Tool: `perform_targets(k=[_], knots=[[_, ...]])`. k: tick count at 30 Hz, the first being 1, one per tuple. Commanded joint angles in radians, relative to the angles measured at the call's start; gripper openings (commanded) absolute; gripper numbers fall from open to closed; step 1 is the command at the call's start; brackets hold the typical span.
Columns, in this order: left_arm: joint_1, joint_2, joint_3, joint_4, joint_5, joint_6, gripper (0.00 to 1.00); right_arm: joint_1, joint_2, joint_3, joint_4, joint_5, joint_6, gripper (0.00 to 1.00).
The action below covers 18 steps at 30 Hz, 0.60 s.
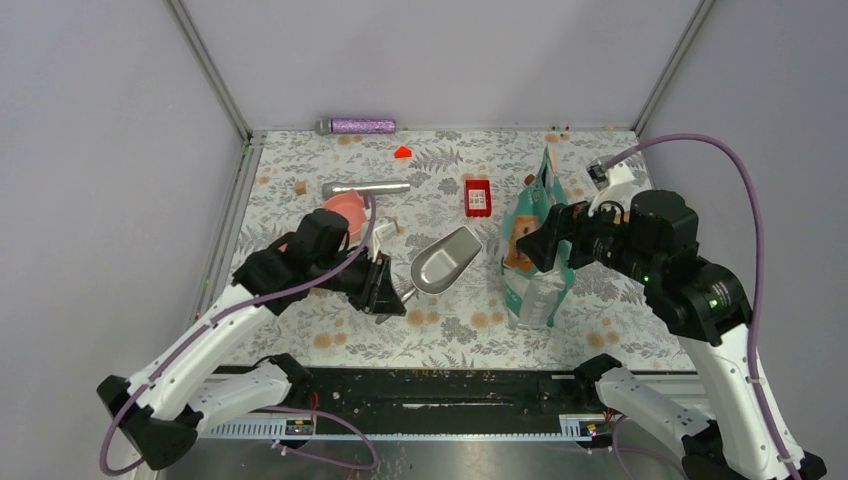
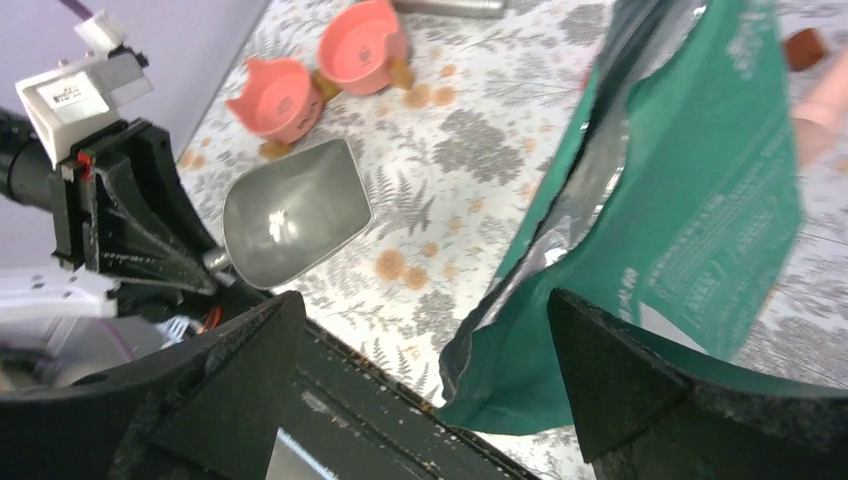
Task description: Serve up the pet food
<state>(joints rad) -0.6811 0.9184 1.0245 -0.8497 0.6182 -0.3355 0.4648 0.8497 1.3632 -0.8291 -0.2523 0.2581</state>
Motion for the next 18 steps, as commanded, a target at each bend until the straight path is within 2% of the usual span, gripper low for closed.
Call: perform_targets(k=[1,4,6,10,12,13,18], knots=[[-0.01,0.055,0.039,0.144,0.086,-0.006,0.0,0.007,-0.013,0.099,-0.055,0.236,0.0,0.99],[-0.014,0.059,0.063,0.147,0.105,0.008,0.0,0.008,-0.061,0.145,-0.053,0.354,-0.011,0.99],[-0.018,0.055,0.07,0.147,0.137,0.019,0.0,0.008,-0.089,0.141,-0.017,0.281,-0.026,1.0],[-0.031,0.03,0.069,0.147,0.204,0.054,0.0,0.007,-0.055,0.114,0.076,-0.256,-0.055,0.99],[-0.039,0.005,0.063,0.143,0.228,0.064,0.0,0.009,-0.006,0.114,0.11,-0.439,-0.017,0.99],[-0.043,-0.004,0.061,0.136,0.244,0.068,0.0,0.01,0.017,0.121,0.114,-0.475,-0.002,0.99],[-0.085,-0.052,0.054,0.129,0.226,0.049,0.0,0.059,0.11,0.151,0.031,-0.347,-0.009,1.0]])
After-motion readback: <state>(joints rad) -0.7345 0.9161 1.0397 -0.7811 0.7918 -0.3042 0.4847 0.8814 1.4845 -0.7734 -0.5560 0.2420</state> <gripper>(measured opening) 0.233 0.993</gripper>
